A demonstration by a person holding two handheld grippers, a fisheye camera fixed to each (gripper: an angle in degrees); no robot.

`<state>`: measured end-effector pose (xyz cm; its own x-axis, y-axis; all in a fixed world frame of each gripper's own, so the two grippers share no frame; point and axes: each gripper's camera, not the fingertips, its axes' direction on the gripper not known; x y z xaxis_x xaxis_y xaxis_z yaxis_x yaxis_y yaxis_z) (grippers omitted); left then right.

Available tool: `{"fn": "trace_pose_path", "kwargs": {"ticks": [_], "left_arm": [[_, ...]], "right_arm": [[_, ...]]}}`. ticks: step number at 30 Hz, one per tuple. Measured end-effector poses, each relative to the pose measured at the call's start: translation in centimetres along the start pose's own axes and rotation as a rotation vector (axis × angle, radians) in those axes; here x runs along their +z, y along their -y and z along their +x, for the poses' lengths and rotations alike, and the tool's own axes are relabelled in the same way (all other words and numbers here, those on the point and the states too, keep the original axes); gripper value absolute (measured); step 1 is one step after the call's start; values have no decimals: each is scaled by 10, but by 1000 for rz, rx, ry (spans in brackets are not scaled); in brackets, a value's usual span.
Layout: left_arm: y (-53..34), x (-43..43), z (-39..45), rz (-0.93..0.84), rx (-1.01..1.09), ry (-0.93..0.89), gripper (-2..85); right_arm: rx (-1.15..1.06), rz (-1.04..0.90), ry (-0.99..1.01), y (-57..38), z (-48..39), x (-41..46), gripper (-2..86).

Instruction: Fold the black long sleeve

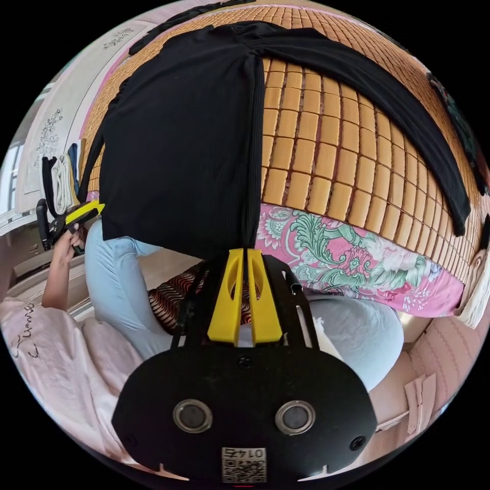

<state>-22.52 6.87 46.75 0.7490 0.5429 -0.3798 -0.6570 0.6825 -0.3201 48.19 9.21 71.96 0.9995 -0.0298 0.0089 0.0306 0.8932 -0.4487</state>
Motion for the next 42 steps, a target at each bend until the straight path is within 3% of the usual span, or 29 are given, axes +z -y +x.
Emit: {"fn": "trace_pose_path", "kwargs": {"ticks": [8,11,14,16,22,27,34,38,42], "left_arm": [[23,15,28,-58,27,-16,21],[27,7,31,-52,-17,-6,54],[32,-13,37,-19,-31,63,57],[43,-26,44,18,-19,76,55],[141,-46,111,152,211,38,50],[271,-40,217,252,475,-57,51],[390,0,360,285,654,-85,56],[435,43,433,230,721,-29,91],[454,97,478,102,794,177,91]], "right_arm": [[-9,-41,81,-21,40,21,29],[-8,-5,88,-33,53,20,77],[30,143,30,-50,77,3,94],[142,351,-36,-66,110,-16,105],[514,783,-98,-106,206,-25,111],[676,771,-66,-119,265,5,112],[660,832,-116,-132,272,37,85],[637,804,-167,-131,269,44,43],[544,811,-43,-130,273,54,12]]}}
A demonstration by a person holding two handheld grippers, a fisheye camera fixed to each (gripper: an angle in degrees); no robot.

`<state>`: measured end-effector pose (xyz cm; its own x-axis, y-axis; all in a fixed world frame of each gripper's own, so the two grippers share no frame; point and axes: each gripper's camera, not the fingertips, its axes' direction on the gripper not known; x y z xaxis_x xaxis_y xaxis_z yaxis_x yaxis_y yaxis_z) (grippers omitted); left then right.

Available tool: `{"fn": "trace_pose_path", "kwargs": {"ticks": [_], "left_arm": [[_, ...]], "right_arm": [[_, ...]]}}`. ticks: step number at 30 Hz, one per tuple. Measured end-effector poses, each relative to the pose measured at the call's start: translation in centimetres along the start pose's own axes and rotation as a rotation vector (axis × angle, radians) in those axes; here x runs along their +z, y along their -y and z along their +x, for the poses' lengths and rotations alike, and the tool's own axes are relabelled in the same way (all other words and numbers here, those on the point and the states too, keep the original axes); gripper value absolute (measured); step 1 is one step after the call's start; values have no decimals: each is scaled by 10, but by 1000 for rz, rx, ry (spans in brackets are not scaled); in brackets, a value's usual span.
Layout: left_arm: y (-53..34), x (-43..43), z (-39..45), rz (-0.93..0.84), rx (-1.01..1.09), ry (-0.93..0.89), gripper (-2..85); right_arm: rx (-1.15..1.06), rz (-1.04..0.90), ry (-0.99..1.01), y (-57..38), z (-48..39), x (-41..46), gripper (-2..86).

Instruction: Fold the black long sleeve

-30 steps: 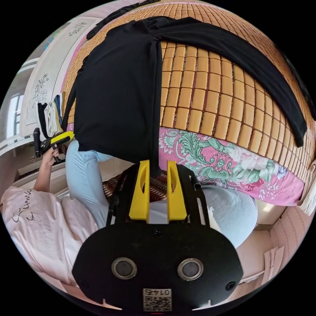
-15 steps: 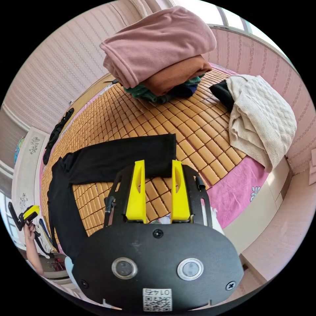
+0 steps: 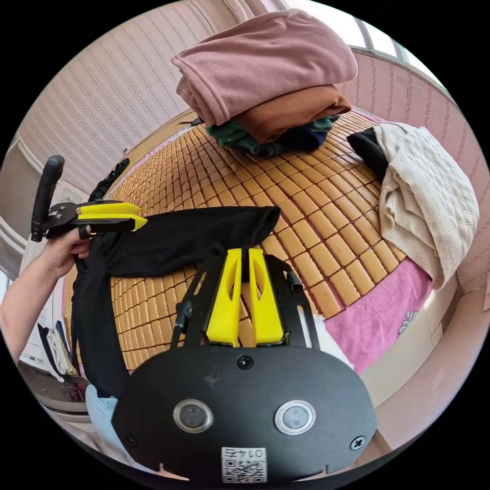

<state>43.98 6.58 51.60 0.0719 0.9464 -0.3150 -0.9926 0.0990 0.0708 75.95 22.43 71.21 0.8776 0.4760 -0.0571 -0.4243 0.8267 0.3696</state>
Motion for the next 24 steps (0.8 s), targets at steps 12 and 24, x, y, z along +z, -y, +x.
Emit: {"fn": "trace_pose_path", "kwargs": {"ticks": [12,24], "left_arm": [[-25,-10,-17,138,-83,-53,-10],[-321,-167,-86,458,-374,-11,-10]], "right_arm": [[-152,265,239,-20,-8,-32,10],[-781,308,1004,-47,-197,-127,9]]}}
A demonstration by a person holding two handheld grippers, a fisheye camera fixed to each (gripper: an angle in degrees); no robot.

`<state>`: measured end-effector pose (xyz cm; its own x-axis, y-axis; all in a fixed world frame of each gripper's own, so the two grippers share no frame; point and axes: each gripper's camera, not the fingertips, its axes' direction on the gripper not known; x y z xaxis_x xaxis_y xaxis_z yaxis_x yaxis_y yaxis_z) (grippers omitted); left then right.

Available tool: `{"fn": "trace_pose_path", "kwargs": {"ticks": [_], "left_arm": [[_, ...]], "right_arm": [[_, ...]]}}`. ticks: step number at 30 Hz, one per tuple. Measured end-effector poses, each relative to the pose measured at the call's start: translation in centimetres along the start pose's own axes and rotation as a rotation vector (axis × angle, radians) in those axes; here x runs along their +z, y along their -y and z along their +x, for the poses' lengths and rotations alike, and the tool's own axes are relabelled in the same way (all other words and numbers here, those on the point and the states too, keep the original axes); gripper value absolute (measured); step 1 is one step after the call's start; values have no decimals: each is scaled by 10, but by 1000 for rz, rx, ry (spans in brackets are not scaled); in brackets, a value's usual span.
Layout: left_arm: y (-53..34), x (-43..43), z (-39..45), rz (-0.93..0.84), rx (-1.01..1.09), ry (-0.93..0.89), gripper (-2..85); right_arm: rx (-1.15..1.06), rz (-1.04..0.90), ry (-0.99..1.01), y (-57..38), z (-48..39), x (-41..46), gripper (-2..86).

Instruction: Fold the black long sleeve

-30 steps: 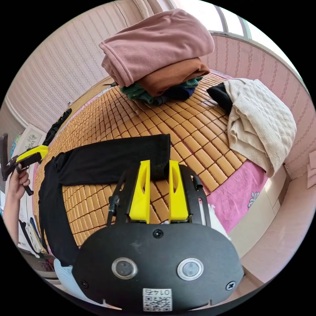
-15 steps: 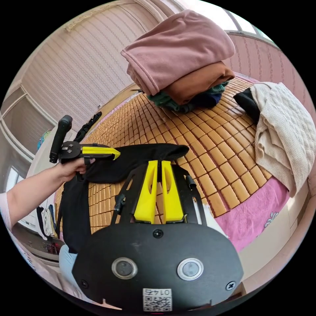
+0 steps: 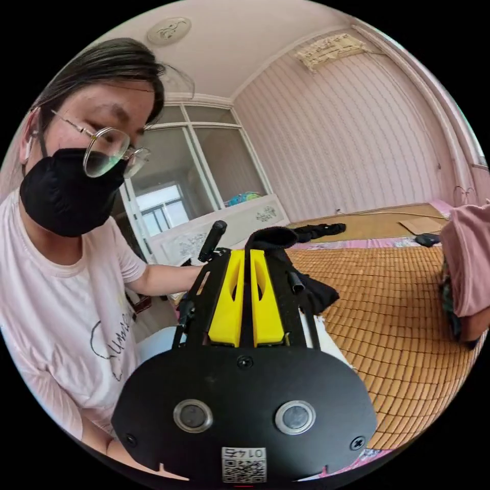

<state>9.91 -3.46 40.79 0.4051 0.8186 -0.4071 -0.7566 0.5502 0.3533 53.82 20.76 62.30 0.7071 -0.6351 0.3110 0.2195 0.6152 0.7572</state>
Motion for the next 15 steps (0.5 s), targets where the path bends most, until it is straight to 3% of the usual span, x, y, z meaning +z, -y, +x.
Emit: {"fn": "trace_pose_path", "kwargs": {"ticks": [3,5,9,15], "left_arm": [[-83,-26,-30,-52,-167,148,-9],[-132,-32,-50,-117,-303,196,-9],[-203,-53,-71,-153,-497,115,-4],[-237,-55,-77,-205,-594,-86,75]], "right_arm": [[-34,-243,255,-10,-24,85,9],[-2,-424,315,-32,-34,142,9],[-73,-752,336,-80,-75,236,9],[-114,-873,347,-85,-100,284,9]]}}
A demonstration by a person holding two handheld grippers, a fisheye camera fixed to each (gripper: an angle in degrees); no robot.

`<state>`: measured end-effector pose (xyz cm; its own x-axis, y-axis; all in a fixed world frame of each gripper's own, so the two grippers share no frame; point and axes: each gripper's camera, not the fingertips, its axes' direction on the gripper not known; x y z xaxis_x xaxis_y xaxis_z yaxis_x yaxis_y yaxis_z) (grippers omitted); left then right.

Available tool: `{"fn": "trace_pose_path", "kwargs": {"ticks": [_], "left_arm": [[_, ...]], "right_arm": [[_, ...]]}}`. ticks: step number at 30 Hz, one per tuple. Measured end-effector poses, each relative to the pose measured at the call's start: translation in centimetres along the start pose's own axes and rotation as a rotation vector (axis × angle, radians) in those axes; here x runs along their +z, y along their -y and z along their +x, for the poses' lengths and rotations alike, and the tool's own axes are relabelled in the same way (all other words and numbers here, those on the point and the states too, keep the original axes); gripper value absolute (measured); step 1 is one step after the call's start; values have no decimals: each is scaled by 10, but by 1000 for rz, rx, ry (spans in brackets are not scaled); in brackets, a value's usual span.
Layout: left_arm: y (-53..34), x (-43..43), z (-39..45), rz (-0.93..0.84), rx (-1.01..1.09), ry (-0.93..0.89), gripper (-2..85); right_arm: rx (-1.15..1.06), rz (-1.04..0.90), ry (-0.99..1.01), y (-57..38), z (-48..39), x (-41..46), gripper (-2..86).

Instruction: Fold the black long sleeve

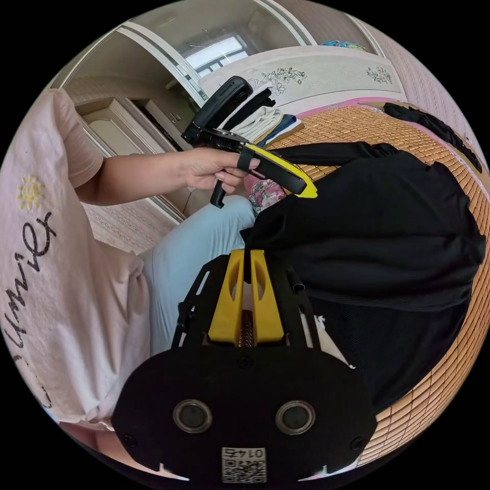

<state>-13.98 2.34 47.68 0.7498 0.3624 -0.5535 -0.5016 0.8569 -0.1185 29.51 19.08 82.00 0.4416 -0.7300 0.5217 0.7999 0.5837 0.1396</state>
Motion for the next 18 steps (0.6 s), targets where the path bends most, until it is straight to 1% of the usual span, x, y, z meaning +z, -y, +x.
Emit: {"fn": "trace_pose_path", "kwargs": {"ticks": [4,6,7,9,11,13,15,17,18], "left_arm": [[0,8,-1,-20,41,-87,86],[7,21,-3,-71,28,-179,83],[9,25,-3,-91,27,-193,80],[17,45,2,-231,65,-157,28],[16,54,9,-283,120,-51,2],[13,41,16,-219,165,-11,-5],[6,7,19,-104,187,45,-7],[-2,-14,16,-50,176,58,-6],[-7,-19,11,-55,168,65,-5]], "right_arm": [[16,-5,-12,15,4,-1,9],[24,-20,-17,21,5,1,9],[26,-29,-22,25,6,2,10],[23,-39,-31,31,4,3,10],[23,-60,-60,38,2,6,11],[-14,-122,-79,48,-3,10,12],[-44,-124,-92,57,-9,8,13],[-75,-116,-80,65,-13,8,16],[-88,-120,-64,70,-12,11,19]]}}
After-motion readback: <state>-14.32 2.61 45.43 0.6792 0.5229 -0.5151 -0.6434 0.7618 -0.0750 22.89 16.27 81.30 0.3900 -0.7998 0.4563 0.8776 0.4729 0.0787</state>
